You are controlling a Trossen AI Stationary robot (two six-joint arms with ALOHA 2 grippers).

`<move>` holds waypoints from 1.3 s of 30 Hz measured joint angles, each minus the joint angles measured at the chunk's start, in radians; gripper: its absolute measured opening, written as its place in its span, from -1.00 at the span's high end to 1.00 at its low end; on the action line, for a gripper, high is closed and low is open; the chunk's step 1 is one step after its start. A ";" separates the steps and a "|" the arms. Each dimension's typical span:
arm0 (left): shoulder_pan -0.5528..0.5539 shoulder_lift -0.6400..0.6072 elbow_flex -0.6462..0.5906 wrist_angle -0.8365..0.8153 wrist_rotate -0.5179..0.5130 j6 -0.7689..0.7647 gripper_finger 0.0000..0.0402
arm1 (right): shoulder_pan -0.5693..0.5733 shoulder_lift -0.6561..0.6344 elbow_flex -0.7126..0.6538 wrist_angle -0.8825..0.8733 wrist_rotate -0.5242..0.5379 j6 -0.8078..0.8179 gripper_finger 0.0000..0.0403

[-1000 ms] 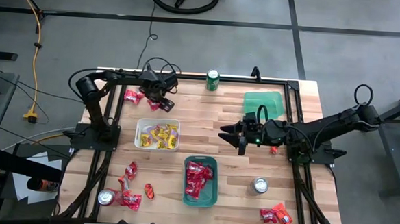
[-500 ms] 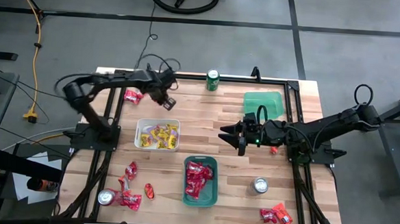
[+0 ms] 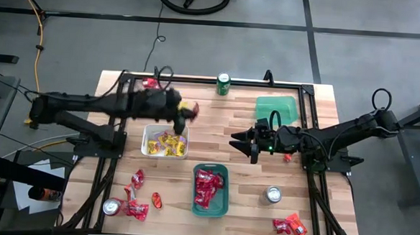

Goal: Sort candy
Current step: Put the red candy pack into the green bin

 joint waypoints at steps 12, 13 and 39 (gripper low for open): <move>-0.494 0.171 0.001 0.246 -0.229 -0.013 1.00 | 0.000 -0.001 0.000 0.098 -0.019 -0.066 -0.06; -0.509 0.198 0.001 0.265 -0.229 -0.012 1.00 | 0.000 -0.001 0.000 0.110 -0.020 -0.081 -0.06; -0.475 0.403 0.001 0.387 -0.031 0.025 0.07 | 0.000 -0.002 0.001 0.129 -0.023 -0.104 -0.06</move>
